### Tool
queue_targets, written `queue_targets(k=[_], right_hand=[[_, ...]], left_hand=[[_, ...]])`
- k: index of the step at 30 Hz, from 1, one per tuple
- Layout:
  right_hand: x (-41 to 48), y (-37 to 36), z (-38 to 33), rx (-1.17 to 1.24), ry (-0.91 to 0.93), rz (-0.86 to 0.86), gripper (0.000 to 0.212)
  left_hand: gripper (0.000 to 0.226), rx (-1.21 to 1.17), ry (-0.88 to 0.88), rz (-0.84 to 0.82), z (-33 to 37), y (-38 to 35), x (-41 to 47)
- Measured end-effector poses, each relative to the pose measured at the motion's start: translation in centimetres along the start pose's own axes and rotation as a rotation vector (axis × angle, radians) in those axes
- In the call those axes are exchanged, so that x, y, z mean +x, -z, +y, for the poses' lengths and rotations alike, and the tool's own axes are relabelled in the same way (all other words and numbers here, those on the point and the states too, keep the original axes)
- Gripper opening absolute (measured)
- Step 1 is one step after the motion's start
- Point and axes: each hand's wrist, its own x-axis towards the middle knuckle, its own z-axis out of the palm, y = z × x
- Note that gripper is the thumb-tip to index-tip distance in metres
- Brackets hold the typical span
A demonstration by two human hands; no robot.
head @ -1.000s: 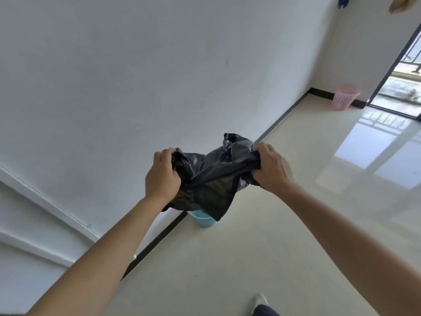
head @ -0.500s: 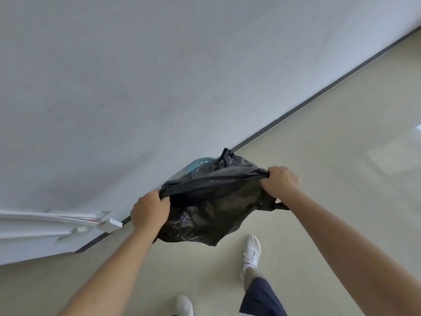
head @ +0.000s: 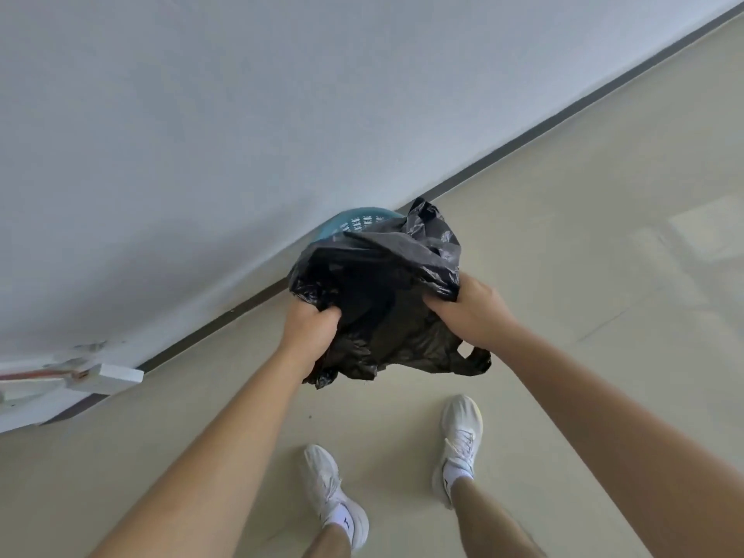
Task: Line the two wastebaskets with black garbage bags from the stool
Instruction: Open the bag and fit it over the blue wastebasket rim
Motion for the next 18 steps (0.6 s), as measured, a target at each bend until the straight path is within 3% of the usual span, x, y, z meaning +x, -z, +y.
queue_targets(k=[4,6,8,11,15,18], right_hand=[[6.1,-5.3,2.3,-0.133,0.037,-0.027,0.037],[9.3,-7.5,3.1,-0.268,0.084,-0.035,0.058],[12.6,-9.3,3.8,-0.458,0.156,-0.003,0.064],[17.1,-11.6,4.9,-0.629,0.231,-0.003,0.039],[21.6,-14.0,6.6,-0.859,0.316,-0.037,0.011],[23.8,-14.9,7.7,-1.060,0.382,0.001,0.016]], left_hand=[[0.044,0.105,-0.016,-0.022,-5.5,-1.8,7.2],[0.037,0.168,-0.068,-0.044,-7.7,-2.5,10.8],[0.033,0.306,-0.166,-0.053,-9.3,-3.3,14.4],[0.036,0.531,-0.273,-0.029,-11.0,-4.6,18.8],[0.011,0.652,-0.365,-0.057,-12.2,-6.1,23.3],[0.040,0.749,-0.489,-0.082,-12.2,-6.6,25.9]])
